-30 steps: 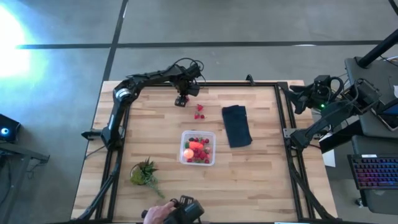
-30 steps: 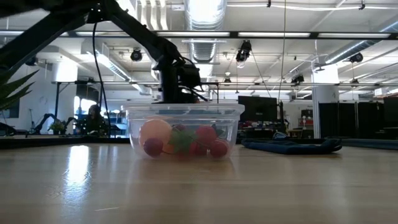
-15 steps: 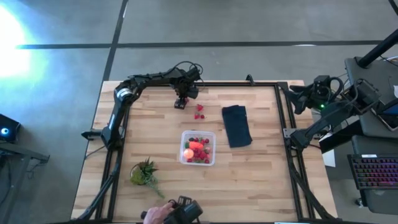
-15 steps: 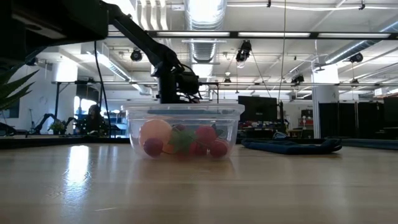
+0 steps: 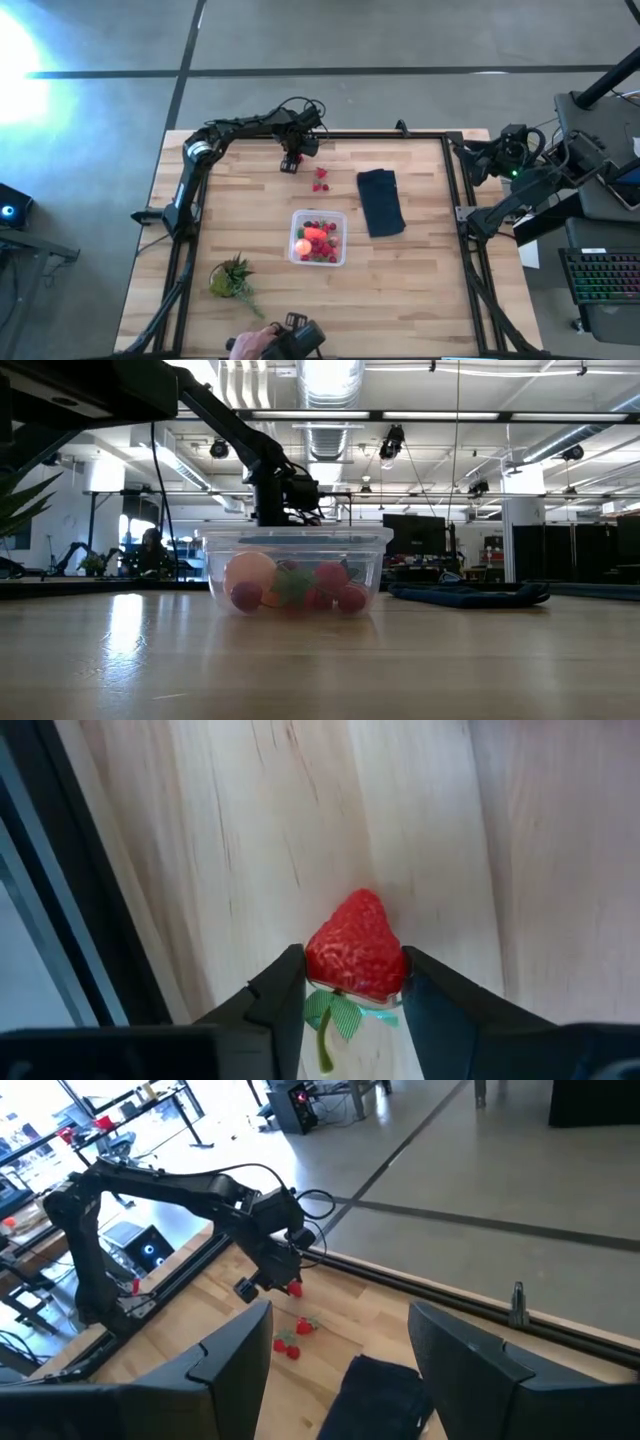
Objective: Pick and placing Produce into tupperware
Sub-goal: Put the red strawberry into the transparent bin
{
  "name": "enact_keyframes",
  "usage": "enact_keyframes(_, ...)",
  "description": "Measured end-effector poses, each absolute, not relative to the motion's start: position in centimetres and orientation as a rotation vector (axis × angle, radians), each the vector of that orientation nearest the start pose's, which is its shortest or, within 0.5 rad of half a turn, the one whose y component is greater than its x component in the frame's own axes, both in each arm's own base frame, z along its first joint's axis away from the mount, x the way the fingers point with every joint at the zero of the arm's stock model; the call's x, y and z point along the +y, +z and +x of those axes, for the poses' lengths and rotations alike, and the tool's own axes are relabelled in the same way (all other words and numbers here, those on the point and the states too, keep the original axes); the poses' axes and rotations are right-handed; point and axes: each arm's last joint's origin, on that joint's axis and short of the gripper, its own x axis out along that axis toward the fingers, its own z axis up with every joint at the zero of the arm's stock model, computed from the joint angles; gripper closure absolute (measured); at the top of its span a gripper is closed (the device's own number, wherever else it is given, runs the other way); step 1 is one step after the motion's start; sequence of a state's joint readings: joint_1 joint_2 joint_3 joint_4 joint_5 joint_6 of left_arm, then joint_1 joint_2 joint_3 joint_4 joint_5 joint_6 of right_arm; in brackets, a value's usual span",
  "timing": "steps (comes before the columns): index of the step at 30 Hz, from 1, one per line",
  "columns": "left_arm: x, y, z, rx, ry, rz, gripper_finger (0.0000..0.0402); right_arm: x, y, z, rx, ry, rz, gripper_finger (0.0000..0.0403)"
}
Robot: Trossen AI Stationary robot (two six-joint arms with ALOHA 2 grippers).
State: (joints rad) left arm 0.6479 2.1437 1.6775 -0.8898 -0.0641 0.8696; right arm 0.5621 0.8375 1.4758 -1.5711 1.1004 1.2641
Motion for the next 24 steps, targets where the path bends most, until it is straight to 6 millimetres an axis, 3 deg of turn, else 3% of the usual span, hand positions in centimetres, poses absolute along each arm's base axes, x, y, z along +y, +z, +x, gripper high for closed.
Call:
enact_keyframes(6, 25.4, 18.2, 34.6, 1.441, 0.015, 0.292, 0.0272, 0.5, 42.8, 5.7, 0.205, -0.773, 0.526, 0.0177)
enact_keyframes(11, 22.9, 22.7, 35.6, 1.329, 0.095, 0.277, 0.0272, 0.5, 42.9, 5.6, 0.204, -0.771, 0.527, 0.0177)
enact_keyframes(14, 19.6, 26.4, 35.5, 1.258, 0.06, 0.306, 0.0272, 0.5, 42.9, 5.6, 0.207, -0.77, 0.523, 0.0177)
enact_keyframes(18, 13.4, 30.6, 34.5, 1.136, -0.109, 0.214, 0.0272, 0.6, 42.8, 5.7, 0.229, -0.756, 0.529, 0.0177)
enact_keyframes(21, 8.9, 30.8, 34.4, 1.14, -0.23, 0.141, 0.0272, 0.7, 42.7, 5.7, 0.264, -0.738, 0.525, 0.0177)
enact_keyframes(24, 5.0, 29.2, 34.9, 1.194, -0.298, 0.054, 0.0272, 0.8, 42.5, 5.9, 0.294, -0.722, 0.523, 0.0177)
